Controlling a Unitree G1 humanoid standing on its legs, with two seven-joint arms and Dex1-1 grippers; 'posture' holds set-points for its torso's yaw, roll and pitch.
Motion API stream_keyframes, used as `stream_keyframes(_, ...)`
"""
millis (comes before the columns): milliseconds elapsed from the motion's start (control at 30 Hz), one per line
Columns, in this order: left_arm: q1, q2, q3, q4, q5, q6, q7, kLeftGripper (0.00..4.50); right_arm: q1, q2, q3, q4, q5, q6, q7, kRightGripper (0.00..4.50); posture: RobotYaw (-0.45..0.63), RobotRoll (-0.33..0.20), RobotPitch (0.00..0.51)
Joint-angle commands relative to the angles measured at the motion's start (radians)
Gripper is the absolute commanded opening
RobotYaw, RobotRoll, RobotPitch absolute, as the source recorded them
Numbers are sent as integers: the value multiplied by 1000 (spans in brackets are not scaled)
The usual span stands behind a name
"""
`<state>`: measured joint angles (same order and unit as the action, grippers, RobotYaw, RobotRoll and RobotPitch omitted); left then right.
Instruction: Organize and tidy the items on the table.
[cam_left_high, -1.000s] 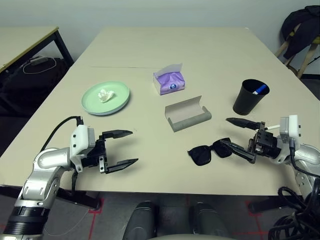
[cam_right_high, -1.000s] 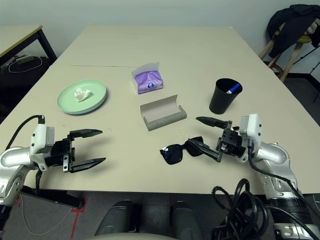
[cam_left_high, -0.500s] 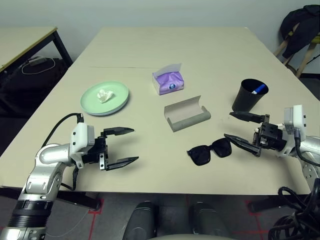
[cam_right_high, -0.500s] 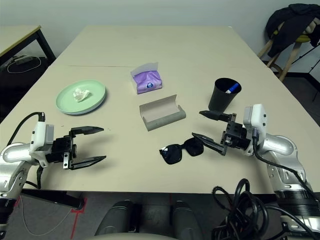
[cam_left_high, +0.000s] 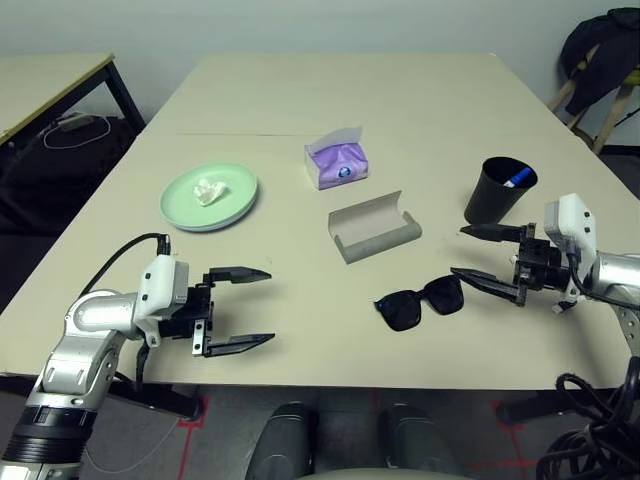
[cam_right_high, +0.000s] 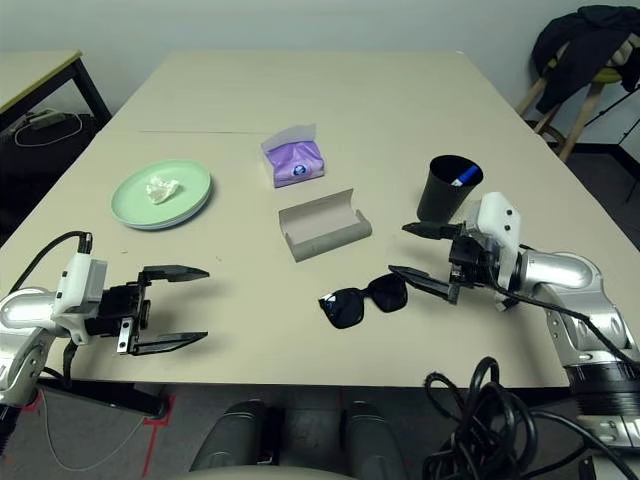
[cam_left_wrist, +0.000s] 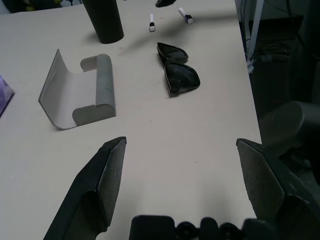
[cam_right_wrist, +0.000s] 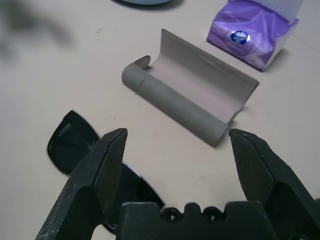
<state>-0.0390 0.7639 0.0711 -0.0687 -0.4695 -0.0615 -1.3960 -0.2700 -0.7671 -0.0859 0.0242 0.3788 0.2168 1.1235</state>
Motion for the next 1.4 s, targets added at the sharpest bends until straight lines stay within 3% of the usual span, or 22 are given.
stream_keyframes(33, -14, 15, -15, 1, 4, 0, -20, 4462, -45, -6, 12, -49, 6, 92, -41, 4500, 18, 0, 57)
stream_keyframes(267, -19, 12, -17, 1, 8, -4, -14, 4462, -202, 15, 23, -126, 9, 349, -195, 4500, 14, 0, 59)
stream_keyframes(500, -23, 4, -26, 0, 12, -10, -5, 4462, -344, 68, 57, -192, 25, 413, -227, 4500, 16, 0, 56)
stream_keyframes(667, -24, 2, -29, -1, 15, -10, 1, 4462, -464, 76, 130, -203, 11, 513, -239, 4500, 18, 0, 56)
stream_keyframes(733, -24, 0, -31, -3, 16, -9, 4, 4462, -531, 34, 215, -182, -19, 595, -202, 4500, 19, 0, 55)
stream_keyframes(800, -24, -1, -34, -5, 16, -7, 7, 4462, -565, -19, 299, -175, -49, 563, -100, 4500, 17, 0, 56)
stream_keyframes(1200, -23, -15, -60, -14, 22, -10, 33, 4462, -534, -191, 449, -285, -155, 377, 185, 4500, 27, 0, 56)
stream_keyframes(1400, -21, -18, -67, -18, 23, -12, 42, 4462, -432, -274, 472, -391, -192, 343, 263, 4500, 27, 0, 56)
